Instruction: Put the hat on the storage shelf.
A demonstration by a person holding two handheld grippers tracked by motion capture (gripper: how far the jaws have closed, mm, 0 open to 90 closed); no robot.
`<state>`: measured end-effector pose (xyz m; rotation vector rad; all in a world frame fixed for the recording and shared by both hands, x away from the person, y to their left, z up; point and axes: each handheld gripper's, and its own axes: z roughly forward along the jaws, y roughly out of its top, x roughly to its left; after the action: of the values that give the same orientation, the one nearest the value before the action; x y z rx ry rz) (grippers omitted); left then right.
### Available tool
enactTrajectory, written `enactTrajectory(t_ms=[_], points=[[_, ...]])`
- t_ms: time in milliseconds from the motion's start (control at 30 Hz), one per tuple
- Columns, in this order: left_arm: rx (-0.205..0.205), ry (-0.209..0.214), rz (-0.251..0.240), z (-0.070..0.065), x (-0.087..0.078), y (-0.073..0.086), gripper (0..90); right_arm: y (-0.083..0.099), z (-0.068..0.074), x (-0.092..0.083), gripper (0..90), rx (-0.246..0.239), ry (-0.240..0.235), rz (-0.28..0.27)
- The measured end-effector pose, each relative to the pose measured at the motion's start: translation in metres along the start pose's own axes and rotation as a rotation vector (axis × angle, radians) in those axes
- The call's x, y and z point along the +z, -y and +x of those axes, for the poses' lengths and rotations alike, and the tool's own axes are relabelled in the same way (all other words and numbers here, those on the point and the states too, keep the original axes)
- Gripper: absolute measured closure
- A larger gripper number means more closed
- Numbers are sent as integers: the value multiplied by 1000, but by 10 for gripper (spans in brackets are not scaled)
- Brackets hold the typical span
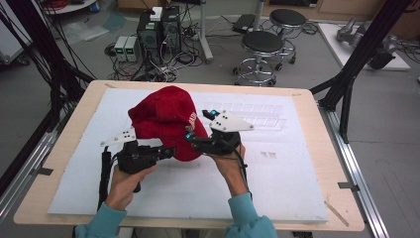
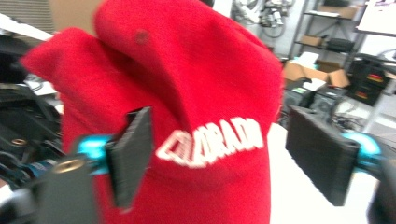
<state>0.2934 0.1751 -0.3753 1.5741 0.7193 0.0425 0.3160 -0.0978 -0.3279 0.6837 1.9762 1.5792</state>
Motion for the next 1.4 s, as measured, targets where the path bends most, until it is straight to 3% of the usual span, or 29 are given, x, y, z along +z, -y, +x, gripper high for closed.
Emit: enactTrajectory(t_ms=[33, 167, 233, 333, 533, 633, 900, 1200, 1400], points=[[3, -7, -7, 0, -1, -1, 855, 1, -4, -3, 109, 22, 8, -1], [40, -47, -24, -1, -5, -9, 854, 5, -10, -10, 95, 39, 23, 8], [52, -65, -32, -1, -6, -11, 855, 7, -14, -15, 15, 54, 47, 25], [76, -96, -34, -2, -6, -15, 854, 9, -21, -24, 10, 71, 84, 43], [146, -165, -25, -1, -4, -28, 854, 16, -30, -52, 4, 48, 147, 57], [188, -197, -6, -1, 0, -35, 854, 32, -41, -73, 4, 56, 179, 102], [276, -266, 32, -3, 21, -49, 855, 65, -59, -112, 4, 106, 228, 106], [313, -304, 40, -1, 44, -53, 855, 100, -72, -139, 4, 148, 296, 92], [347, -338, 40, 3, 59, -57, 855, 120, -73, -146, 4, 161, 330, 81]])
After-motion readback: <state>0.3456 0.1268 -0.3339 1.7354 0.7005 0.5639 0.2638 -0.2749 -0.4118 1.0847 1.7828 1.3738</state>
